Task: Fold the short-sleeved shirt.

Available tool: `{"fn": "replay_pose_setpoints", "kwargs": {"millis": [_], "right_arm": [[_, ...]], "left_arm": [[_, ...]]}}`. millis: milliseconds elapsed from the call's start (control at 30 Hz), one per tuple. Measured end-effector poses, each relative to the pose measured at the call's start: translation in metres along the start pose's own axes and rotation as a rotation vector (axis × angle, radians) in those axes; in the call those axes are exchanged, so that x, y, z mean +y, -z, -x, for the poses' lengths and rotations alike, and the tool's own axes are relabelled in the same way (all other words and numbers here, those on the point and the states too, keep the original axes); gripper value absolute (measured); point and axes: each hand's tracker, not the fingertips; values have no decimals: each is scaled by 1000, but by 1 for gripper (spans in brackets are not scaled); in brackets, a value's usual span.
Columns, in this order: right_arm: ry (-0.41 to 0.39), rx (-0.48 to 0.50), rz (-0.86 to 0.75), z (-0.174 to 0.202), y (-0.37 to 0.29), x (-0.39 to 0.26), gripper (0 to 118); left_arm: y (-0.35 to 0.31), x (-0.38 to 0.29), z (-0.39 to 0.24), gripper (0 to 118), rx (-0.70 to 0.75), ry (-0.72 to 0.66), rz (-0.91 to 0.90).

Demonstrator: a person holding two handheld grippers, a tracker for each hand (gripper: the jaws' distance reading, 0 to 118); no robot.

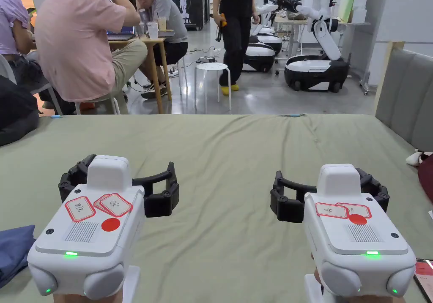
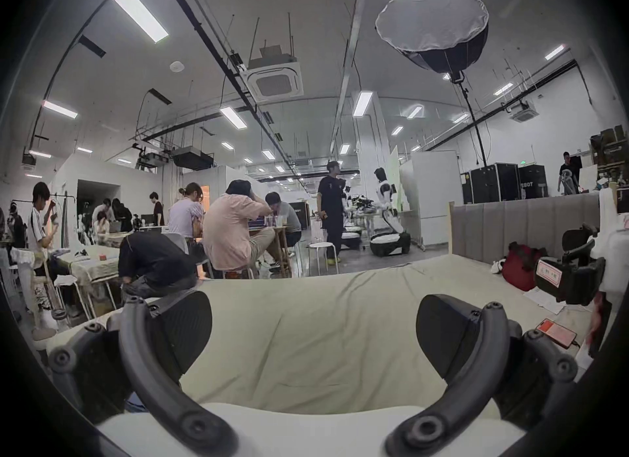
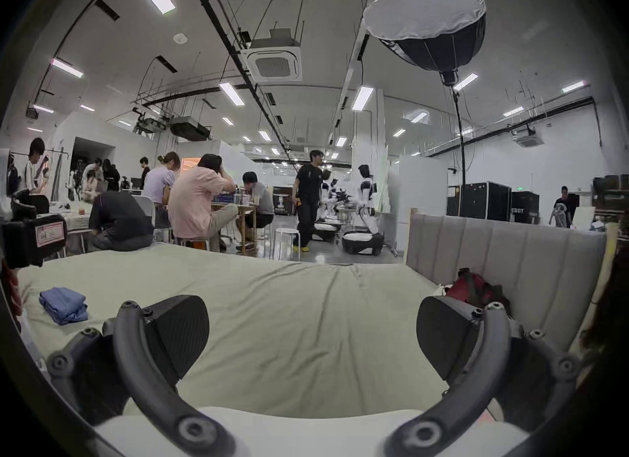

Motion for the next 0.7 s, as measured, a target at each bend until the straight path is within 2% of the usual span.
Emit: {"fn": "replay_pose_setpoints", "kwargs": {"millis": [567, 700], "right_arm": [[13, 20, 18, 0, 0, 4, 118], [41, -1, 48, -1, -1, 8, 118]], "left_arm": [[0, 2, -5, 118, -18, 5, 3], [0, 2, -6, 118, -20, 10, 0]]}}
